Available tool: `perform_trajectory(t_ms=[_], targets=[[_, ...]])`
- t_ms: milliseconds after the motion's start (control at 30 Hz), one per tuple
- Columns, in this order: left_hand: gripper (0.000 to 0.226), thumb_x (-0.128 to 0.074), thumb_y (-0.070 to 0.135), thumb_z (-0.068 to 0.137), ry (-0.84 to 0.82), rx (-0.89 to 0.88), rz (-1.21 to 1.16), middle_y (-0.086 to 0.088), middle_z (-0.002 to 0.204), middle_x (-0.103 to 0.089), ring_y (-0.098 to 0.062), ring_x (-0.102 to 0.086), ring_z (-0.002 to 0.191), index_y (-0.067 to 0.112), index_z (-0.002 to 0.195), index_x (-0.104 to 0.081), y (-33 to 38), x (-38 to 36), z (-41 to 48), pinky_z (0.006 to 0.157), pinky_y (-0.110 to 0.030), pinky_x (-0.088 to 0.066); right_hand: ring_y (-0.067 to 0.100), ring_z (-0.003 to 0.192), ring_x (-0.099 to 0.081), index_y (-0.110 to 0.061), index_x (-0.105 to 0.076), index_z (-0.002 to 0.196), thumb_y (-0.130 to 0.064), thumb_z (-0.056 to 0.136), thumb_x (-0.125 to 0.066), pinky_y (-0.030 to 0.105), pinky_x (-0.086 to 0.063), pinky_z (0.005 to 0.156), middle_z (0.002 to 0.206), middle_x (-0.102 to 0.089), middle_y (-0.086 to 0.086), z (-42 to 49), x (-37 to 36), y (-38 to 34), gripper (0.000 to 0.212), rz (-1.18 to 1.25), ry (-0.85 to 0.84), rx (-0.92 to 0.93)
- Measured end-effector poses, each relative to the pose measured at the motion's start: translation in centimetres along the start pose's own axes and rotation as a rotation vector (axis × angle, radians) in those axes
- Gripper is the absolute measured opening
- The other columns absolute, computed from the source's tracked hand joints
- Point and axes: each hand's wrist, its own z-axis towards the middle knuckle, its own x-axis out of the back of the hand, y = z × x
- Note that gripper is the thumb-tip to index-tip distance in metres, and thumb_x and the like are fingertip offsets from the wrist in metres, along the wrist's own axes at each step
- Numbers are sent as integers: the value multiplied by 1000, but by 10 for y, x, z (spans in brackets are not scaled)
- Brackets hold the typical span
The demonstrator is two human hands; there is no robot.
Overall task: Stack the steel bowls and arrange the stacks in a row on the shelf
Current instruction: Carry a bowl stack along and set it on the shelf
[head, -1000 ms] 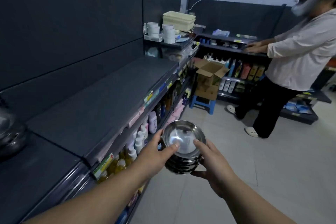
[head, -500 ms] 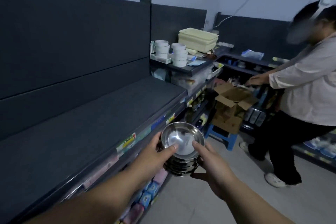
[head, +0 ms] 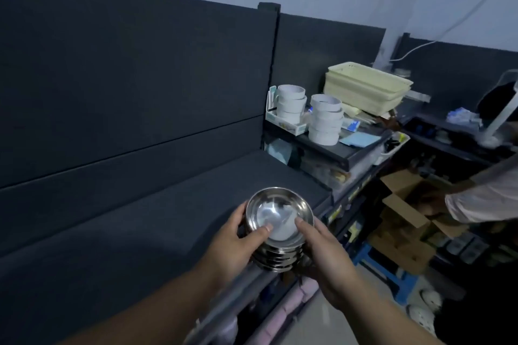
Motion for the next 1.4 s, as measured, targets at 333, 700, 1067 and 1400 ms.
perform_trajectory(t_ms=[333, 700, 1067, 1400], targets=[[53, -74, 46, 71, 205, -30, -21, 17, 117, -67, -6, -63, 109, 50, 119, -52, 10, 25, 134, 97, -41, -51, 19, 101, -68, -38, -64, 112, -41, 92, -57, 38, -55, 74, 105, -74, -7, 162, -19, -44, 21, -60, -129, -52], [48, -71, 48, 72, 656, 5, -44, 17, 116, -67, -9, -62, 111, 51, 117, -55, -5, 22, 218, 101, -43, -48, 14, 103, -65, -41, -59, 117, -48, 89, -59, 37, -56, 79, 112, -69, -11, 300, -33, -58, 28, -175, -436, -84], [42, -62, 28, 91, 855, 13, -175, 9, 114, -70, -12, -64, 108, 27, 131, -52, 3, 10, 216, 107, -40, -41, 9, 108, -61, -42, -56, 123, -54, 84, -60, 44, -52, 94, 116, -64, -17, 318, -38, -41, 41, -156, -495, 2], [66, -57, 43, 91, 919, 299, 522, 2, 150, -37, -15, -37, 138, 23, 147, -30, -7, 18, 70, 114, -24, -26, 22, 94, -61, -12, -65, 104, -23, 88, -67, 31, -45, 88, 96, -67, 4, 230, -27, 0, 20, -427, -263, 186]])
